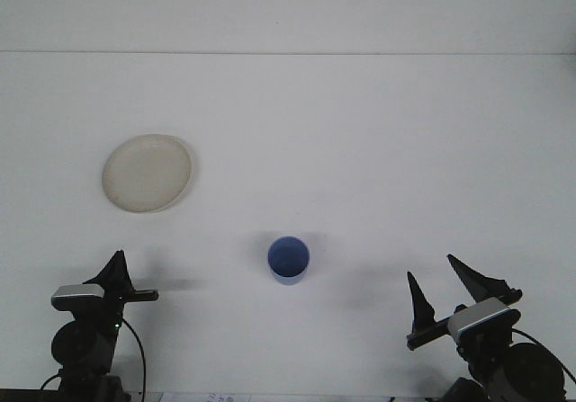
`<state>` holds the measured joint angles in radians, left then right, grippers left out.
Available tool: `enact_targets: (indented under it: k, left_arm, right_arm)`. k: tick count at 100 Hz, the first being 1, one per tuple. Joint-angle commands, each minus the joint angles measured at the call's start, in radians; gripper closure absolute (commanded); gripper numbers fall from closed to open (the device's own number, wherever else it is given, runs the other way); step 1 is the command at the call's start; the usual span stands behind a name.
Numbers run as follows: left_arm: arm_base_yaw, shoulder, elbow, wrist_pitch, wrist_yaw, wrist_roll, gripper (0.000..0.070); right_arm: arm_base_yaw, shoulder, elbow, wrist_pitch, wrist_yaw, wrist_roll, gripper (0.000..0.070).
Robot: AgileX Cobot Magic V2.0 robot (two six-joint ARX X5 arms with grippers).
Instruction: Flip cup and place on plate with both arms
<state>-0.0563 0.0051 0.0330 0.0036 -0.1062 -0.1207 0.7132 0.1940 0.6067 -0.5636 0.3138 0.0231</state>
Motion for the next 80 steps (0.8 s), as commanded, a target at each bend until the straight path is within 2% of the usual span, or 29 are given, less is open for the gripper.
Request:
enact_targets:
  k: [1,8,24,41,49,52,55,63,66,70,80]
  left_arm:
    - [0.000,-0.002,-0.019,0.043,-0.001,-0.113,0.0687]
    - [0.000,-0.002,-0.006,0.066,-0.001,-0.162,0.0689]
    - [0.000,0.031,0.124,0.042,-0.001,-0.186,0.0688]
    - [0.000,0.189,0.391,-0.086,-0.001,-0.134,0.0688]
    - [0.000,0.282,0.524,-0.172,0.015,-0.103,0.0662]
    - [0.000,0.317,0.570,-0.203,0.032,-0.093,0.0610]
    - [0.000,0.351,0.614,-0.232,0.049,-0.084,0.0526]
    - [0.000,0.438,0.716,-0.298,0.085,-0.066,0.0211]
    - [0.000,0.466,0.745,-0.316,0.098,-0.063,0.0131]
    - [-0.001,0.496,0.774,-0.334,0.124,-0.055,0.0096]
    - [-0.009,0.577,0.846,-0.377,0.241,-0.043,0.0098]
  right_arm:
    - [0.010,0.002,0.002,0.010,-0.003,0.011,0.0204]
    - [0.010,0.002,0.002,0.010,-0.002,0.011,0.0204]
    - [0.010,0.002,0.002,0.010,-0.002,0.011,0.0204]
    - [0.010,0.002,0.002,0.010,-0.002,0.011,0.0204]
    - [0.010,0.002,0.002,0.010,-0.002,0.011,0.0204]
    - [0.010,0.002,0.002,0.010,-0.002,0.011,0.0204]
    - [0.010,0.002,0.002,0.010,-0.002,0.011,0.0204]
    - [0.010,0.002,0.002,0.010,-0.002,0.011,0.0204]
    - [0.010,0.002,0.002,0.010,-0.002,0.011,0.0204]
    - [0.010,0.002,0.002,0.010,-0.002,0.011,0.0205]
    - [0.010,0.002,0.002,0.010,-0.002,0.011,0.0204]
